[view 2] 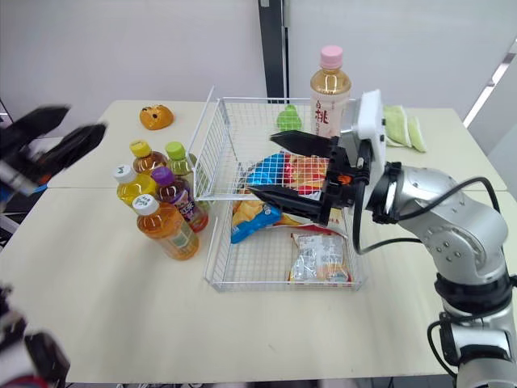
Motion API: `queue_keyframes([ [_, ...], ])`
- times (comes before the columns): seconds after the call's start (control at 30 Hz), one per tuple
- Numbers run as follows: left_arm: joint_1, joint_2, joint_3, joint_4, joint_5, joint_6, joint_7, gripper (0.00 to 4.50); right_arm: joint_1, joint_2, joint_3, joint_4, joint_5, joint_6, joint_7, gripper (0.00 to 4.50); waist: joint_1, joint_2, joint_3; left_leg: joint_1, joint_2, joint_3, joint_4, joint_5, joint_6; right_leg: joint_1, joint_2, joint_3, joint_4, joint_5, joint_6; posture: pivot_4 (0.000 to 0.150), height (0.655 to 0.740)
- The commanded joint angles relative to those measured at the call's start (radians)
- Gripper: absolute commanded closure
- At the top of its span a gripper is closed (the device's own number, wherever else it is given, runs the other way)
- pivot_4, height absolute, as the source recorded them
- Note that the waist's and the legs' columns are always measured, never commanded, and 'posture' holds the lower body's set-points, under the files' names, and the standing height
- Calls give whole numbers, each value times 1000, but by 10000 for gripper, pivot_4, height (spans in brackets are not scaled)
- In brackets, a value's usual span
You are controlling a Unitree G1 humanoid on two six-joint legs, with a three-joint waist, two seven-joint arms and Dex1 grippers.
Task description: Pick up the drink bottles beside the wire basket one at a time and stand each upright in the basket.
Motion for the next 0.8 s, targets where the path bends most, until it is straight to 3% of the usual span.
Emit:
queue_keyframes([
  [0.03, 189, -77, 169, -199, -91, 33, 50, 127, -27, 23, 19, 34, -40, -49, 67, 0, 7, 0, 0, 1, 0, 0, 0, 0, 0, 1, 0, 0, 0, 0, 0, 1500, 7400],
  [0.2, 492, -254, 270, -384, -202, 14, 113, 127, -53, 65, 33, 79, -74, -77, 114, 0, 21, -1, -1, 4, 0, 0, 0, 0, 0, 3, 0, 0, 0, 0, 0, 1500, 7400],
  [0.33, 530, -252, 241, -393, -241, -28, 168, 127, -58, 78, 30, 82, -83, -73, 123, 0, 30, -1, -1, 15, 0, -1, -2, -1, 1, 14, 0, 0, -1, 0, -1, 1500, 7400],
  [0.47, 440, -176, 126, -346, -226, -51, 234, 127, -54, 77, 24, 65, -85, -64, 114, 0, 34, 0, -1, 18, 0, -2, -2, -2, 4, 16, 0, -1, 0, 2, -4, 1500, 7400],
  [0.57, 274, -110, -51, -223, -142, -86, 291, 127, -50, 67, 8, 44, -89, -50, 83, 0, 39, 1, -1, 19, 0, -2, -3, -2, 4, 16, 0, -1, 0, 2, -4, 1500, 7400],
  [0.8, 66, -81, -286, 45, 2, -226, 302, 127, -31, 41, -32, -13, -77, -6, 18, 0, 17, 2, -1, 16, 0, -1, -5, 0, -1, 13, 0, -1, -2, 2, -4, 1500, 7400],
])
